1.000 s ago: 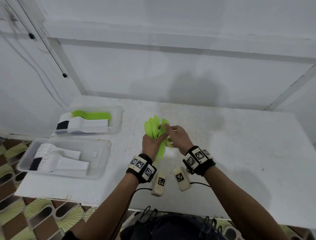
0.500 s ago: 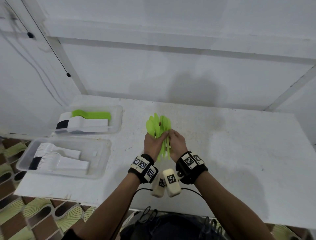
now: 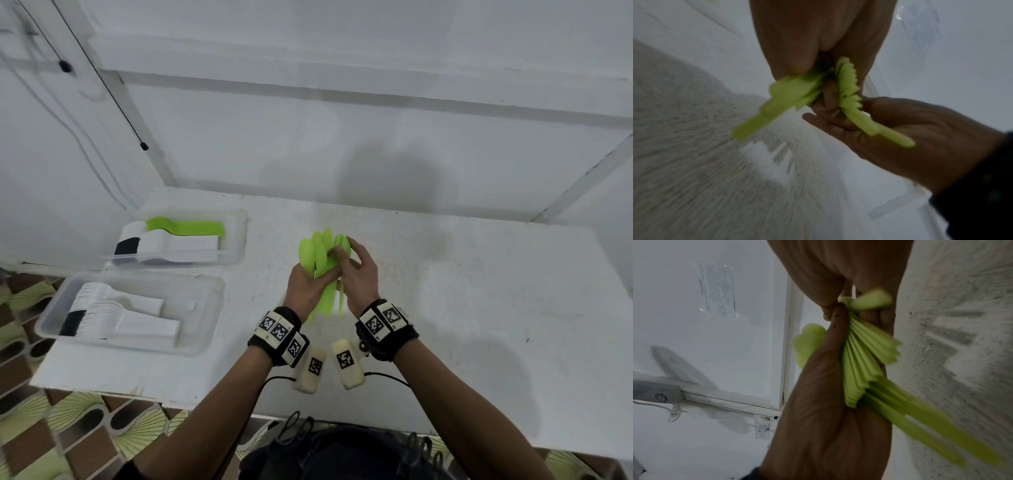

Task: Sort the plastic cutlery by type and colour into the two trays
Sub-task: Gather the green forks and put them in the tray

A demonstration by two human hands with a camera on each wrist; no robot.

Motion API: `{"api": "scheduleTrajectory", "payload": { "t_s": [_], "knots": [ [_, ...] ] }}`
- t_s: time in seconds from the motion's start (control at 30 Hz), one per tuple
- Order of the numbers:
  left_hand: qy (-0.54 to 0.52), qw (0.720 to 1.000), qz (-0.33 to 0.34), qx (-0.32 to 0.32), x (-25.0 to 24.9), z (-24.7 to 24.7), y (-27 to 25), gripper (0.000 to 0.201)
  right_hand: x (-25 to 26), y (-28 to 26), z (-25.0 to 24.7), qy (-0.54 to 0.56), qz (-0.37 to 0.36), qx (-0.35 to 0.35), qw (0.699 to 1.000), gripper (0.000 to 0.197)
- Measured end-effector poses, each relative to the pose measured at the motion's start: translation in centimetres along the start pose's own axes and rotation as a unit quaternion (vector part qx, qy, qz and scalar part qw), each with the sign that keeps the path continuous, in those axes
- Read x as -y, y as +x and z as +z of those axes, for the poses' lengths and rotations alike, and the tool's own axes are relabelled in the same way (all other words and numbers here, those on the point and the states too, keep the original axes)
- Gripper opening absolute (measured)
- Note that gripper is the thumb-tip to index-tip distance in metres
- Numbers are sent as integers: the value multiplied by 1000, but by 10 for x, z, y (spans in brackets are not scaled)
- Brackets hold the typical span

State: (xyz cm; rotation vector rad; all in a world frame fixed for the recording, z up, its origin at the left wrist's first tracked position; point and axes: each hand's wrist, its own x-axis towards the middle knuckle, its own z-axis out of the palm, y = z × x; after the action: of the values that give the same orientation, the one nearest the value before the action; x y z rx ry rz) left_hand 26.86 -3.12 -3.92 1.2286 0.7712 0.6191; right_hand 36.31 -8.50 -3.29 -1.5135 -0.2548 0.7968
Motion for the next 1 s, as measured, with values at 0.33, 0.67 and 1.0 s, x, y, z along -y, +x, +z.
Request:
{"api": "scheduleTrajectory", "payload": {
  "t_s": [0.33,0.67,1.0],
  "knots": [
    [-84,991,-83,70,-4,-5,-8,36,14,-4,0,2,50,77,996,36],
    [141,989,-6,41,-3,-19,-2,18,29,15,-23,13,21,-3,1000,20],
    [100,964,-143,199,-16,-23,7,19,23,1,-12,-50,-17,74,996,36]
  ]
}}
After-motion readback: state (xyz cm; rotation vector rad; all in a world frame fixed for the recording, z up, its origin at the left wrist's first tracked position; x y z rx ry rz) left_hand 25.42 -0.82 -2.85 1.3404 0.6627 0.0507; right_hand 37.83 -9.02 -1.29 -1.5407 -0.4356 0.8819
